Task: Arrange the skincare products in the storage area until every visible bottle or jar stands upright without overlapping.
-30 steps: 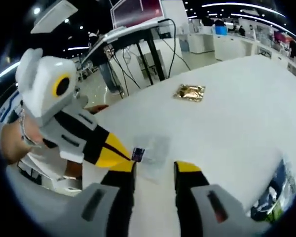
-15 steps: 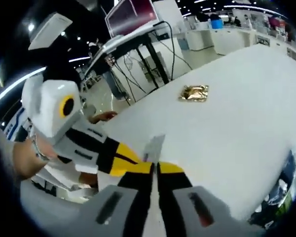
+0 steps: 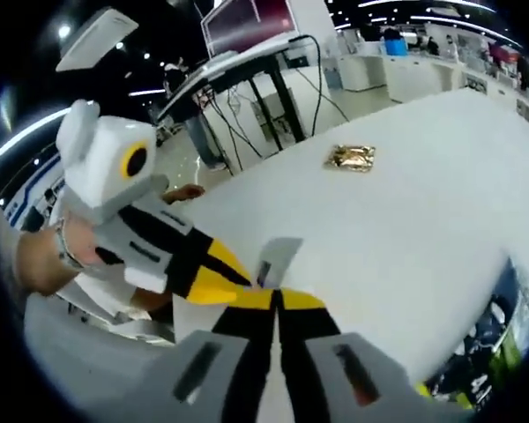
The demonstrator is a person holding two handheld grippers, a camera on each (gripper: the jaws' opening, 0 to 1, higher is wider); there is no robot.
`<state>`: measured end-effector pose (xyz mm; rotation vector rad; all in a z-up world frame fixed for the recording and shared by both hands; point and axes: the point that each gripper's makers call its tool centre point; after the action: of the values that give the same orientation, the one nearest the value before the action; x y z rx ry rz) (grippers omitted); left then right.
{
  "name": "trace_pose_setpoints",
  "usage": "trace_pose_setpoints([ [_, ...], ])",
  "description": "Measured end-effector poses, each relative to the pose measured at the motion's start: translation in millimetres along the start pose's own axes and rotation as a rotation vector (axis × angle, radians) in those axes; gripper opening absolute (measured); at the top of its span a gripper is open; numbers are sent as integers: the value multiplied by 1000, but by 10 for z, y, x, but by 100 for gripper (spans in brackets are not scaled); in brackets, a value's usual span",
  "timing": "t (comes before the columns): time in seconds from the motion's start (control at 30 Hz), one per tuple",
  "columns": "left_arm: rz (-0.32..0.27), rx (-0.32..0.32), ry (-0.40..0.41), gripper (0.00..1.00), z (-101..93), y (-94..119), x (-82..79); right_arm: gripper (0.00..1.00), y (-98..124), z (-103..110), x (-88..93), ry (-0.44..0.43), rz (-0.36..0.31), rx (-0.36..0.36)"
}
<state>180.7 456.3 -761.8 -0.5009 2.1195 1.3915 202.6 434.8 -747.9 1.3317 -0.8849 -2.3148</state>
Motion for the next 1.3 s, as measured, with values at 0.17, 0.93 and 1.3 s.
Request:
trace_pose_setpoints([
  [0.17, -31, -1, 20, 16, 6, 54, 43, 1, 75, 21, -1, 18, -31, 6],
  [0.93, -133, 135, 107, 22, -298, -48, -4, 1, 174, -6, 328, 144, -67, 56],
  [1.3, -164, 145, 143, 24, -281, -5, 7, 1, 284, 25, 291, 231, -123, 78],
])
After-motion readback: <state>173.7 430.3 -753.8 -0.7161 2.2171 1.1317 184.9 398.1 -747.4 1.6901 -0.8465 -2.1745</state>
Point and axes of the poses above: the point that each gripper's makers call its tool centre point, and the gripper's own axes: y roughly backward along the fingers, z roughly to its left, x roughly out of its underside, and after that the axes turned 3 degrees about -y, right-handed
